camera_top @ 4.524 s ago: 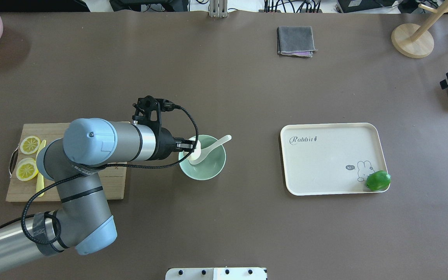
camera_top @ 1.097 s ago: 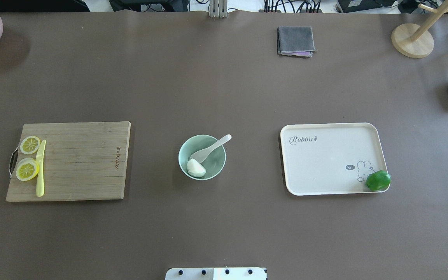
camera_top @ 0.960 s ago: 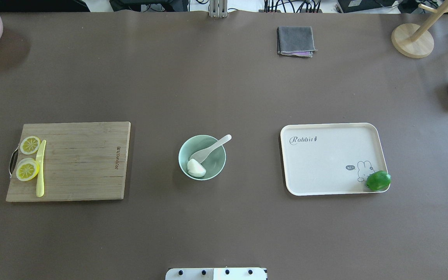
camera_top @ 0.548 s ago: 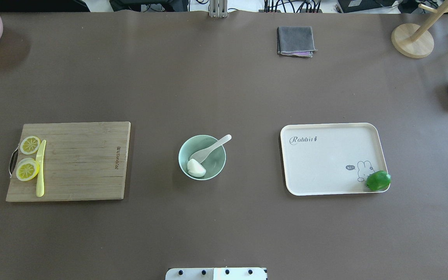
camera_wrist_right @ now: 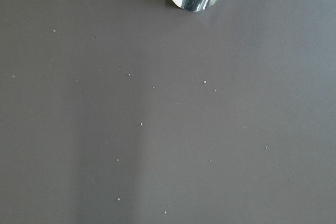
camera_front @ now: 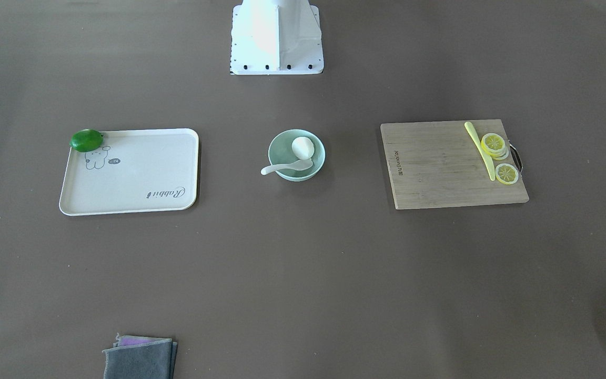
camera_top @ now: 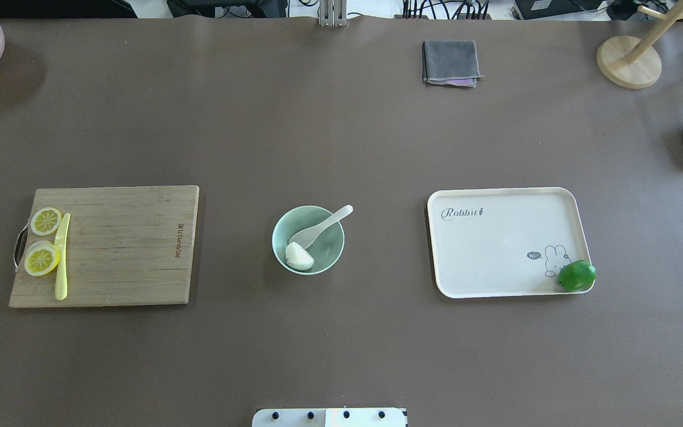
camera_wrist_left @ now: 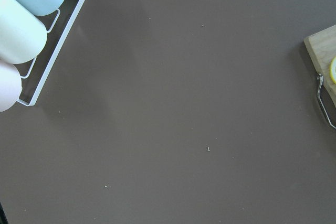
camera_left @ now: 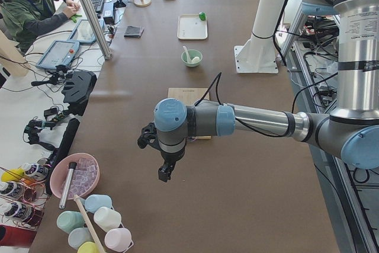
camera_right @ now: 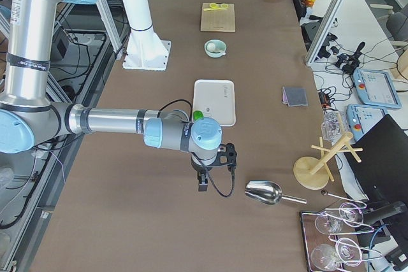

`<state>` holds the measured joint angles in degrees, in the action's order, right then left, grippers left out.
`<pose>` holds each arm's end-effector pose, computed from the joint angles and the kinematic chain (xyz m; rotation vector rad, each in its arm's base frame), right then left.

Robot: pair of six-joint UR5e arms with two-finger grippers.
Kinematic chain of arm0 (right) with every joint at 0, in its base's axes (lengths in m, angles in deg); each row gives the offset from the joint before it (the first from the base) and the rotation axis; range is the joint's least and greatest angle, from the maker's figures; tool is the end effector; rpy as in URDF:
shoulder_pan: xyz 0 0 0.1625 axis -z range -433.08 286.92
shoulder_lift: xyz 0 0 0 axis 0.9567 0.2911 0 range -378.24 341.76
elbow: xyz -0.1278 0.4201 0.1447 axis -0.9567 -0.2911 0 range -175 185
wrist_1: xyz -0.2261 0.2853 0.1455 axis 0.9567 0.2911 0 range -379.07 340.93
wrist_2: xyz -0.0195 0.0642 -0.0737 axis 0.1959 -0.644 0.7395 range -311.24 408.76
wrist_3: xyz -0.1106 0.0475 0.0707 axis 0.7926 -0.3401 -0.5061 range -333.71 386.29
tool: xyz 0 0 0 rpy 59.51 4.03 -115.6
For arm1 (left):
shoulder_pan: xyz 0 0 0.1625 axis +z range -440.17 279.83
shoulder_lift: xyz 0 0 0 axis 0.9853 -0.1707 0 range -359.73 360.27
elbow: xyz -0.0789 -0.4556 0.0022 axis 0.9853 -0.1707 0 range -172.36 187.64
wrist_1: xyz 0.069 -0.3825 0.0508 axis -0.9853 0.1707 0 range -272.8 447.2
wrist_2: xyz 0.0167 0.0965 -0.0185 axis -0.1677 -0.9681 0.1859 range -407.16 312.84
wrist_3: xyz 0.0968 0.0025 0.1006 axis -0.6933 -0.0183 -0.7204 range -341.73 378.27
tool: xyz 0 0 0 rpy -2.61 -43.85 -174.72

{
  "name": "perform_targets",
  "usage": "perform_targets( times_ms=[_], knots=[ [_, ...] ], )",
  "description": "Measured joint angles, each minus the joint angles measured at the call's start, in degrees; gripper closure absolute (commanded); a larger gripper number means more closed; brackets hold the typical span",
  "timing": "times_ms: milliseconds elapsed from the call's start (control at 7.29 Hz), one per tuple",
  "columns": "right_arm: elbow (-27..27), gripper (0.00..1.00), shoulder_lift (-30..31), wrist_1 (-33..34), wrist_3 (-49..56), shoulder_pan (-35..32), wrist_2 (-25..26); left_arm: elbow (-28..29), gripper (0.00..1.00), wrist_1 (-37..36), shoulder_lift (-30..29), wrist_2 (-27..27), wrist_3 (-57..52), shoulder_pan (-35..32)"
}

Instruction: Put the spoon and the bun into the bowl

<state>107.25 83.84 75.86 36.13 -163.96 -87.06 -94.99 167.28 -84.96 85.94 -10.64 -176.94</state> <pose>0.0386 -0.3626 0.7187 -0.0036 -0.8036 -0.1146 -0.0874 -0.4152 0.6783 0.1990 0.7304 0.3544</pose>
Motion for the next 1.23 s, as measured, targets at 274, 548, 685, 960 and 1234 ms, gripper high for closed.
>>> perform_targets(
  times_ms=[274,548,685,960,1234],
  knots=[
    [-0.03,0.00,-0.03,0.00,0.00,0.00,-0.05,0.08,0.01,0.43,-0.01,-0.03,0.00,0.00],
    [-0.03,0.00,-0.04,0.00,0.00,0.00,-0.06,0.09,0.01,0.49,0.01,-0.03,0.00,0.00],
    [-0.04,0.00,-0.04,0.00,0.02,0.00,-0.21,0.12,0.01,0.46,0.02,-0.03,0.00,0.00],
    [-0.03,0.00,-0.03,0.00,0.07,0.00,-0.62,0.17,0.01,0.45,0.26,-0.03,0.00,0.00],
    [-0.03,0.00,0.04,0.00,0.11,0.00,-1.09,0.21,0.01,0.50,0.54,-0.03,0.00,0.00]
  ],
)
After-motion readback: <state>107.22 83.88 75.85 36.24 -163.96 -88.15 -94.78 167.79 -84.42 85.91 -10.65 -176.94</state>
